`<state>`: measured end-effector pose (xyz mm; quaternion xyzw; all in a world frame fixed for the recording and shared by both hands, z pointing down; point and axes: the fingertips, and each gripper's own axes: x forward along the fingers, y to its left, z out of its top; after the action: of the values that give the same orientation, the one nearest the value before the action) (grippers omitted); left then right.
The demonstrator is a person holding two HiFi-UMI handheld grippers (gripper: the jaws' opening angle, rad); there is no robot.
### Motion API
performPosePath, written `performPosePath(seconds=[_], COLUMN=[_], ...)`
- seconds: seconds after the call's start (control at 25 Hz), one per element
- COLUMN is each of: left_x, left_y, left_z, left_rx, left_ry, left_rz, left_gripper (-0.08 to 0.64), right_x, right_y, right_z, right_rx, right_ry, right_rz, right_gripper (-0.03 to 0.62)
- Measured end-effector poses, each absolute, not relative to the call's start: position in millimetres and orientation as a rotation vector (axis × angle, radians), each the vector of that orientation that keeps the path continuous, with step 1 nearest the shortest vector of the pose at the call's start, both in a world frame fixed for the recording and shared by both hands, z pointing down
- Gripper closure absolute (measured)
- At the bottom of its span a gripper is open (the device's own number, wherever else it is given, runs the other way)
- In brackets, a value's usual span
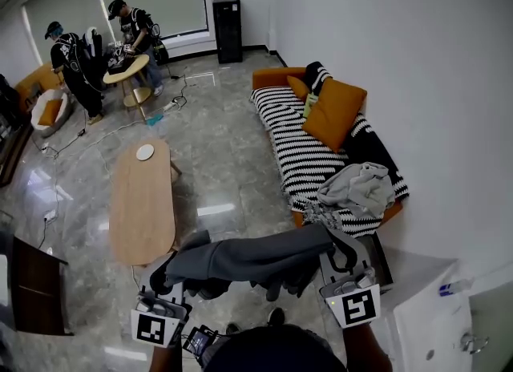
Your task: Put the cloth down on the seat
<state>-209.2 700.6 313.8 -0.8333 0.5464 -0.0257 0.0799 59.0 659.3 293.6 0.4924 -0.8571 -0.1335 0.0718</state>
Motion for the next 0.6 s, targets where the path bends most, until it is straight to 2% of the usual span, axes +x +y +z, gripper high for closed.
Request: performPosePath(seconds=[0.32,0.6], left_x=[-182,-191], left_y=[690,674], left_z=[315,314], left_rx=[-2.450,-2.478], left_ry=[1.682,1.649], left_rz=[-0.105,-0.108], left_gripper=[0.543,0.543], right_x=[84,78], right_y=[637,628], right_z=[297,298], right_rx=[1.442,1.482], right_ry=[-2.623,-2.588], right_rz=[-0.397,-0.368], right_gripper=[0.548,0.548])
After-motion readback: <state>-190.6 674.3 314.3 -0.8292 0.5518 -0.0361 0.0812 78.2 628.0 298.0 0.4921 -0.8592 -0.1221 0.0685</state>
